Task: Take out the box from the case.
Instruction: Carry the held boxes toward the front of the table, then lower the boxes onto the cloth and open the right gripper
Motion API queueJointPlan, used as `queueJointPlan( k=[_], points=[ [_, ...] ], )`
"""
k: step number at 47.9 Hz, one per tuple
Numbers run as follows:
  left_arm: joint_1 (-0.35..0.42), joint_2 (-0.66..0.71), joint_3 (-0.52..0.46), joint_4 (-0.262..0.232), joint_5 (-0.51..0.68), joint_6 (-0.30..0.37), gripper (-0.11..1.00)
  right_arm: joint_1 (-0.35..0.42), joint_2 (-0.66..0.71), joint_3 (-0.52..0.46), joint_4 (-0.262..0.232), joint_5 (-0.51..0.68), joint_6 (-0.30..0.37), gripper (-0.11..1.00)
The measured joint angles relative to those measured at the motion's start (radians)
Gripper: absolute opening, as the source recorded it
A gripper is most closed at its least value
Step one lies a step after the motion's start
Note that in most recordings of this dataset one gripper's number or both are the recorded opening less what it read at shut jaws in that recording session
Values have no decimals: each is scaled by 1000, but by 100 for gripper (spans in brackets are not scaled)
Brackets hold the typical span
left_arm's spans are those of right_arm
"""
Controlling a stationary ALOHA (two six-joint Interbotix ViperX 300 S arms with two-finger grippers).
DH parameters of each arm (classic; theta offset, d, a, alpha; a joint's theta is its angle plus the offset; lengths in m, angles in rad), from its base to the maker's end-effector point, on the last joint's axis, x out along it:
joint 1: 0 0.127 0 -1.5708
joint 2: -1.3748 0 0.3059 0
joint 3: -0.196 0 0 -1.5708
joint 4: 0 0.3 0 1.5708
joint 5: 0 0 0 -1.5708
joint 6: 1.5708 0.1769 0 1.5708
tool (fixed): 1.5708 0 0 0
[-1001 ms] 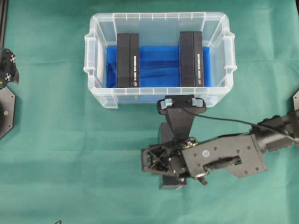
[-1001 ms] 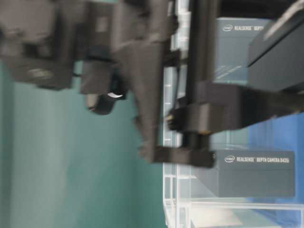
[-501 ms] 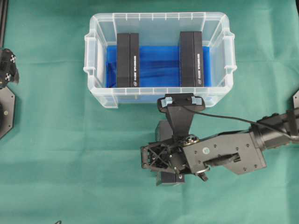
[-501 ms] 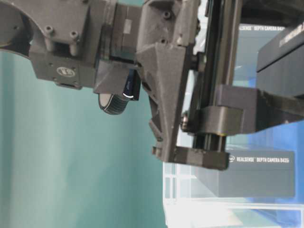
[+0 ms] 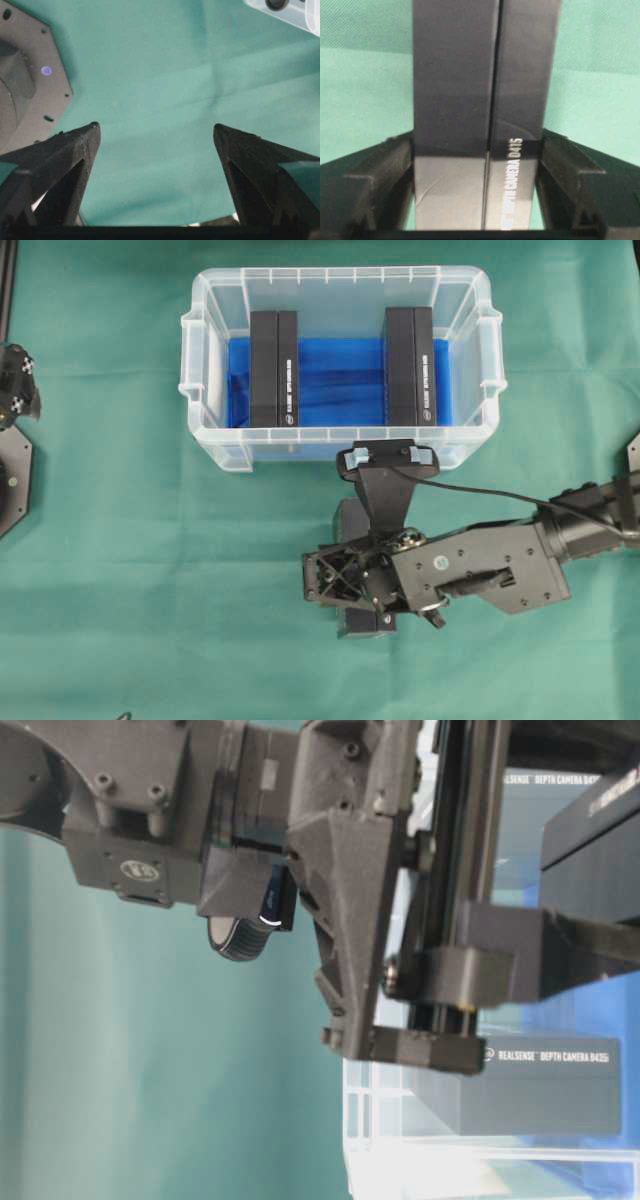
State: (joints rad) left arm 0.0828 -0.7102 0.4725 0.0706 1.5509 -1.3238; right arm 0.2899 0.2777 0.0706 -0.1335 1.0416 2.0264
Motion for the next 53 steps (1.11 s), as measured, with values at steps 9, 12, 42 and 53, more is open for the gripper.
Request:
queueJointPlan(
  k=[9,12,42,53],
  points=[
    [0,2,0,0,0,0,94,0,-2,0,-12,5,-2,91],
    [0,2,-2,0,0,0,94,0,-2,0,-12,8,-2,90],
    [0,0,-2,0,0,-2,94,0,-115,-127,-11,238,-38,89],
    [0,2,-2,0,0,-5,94,-2,-135,-262,-17,394,-109,89]
  ],
)
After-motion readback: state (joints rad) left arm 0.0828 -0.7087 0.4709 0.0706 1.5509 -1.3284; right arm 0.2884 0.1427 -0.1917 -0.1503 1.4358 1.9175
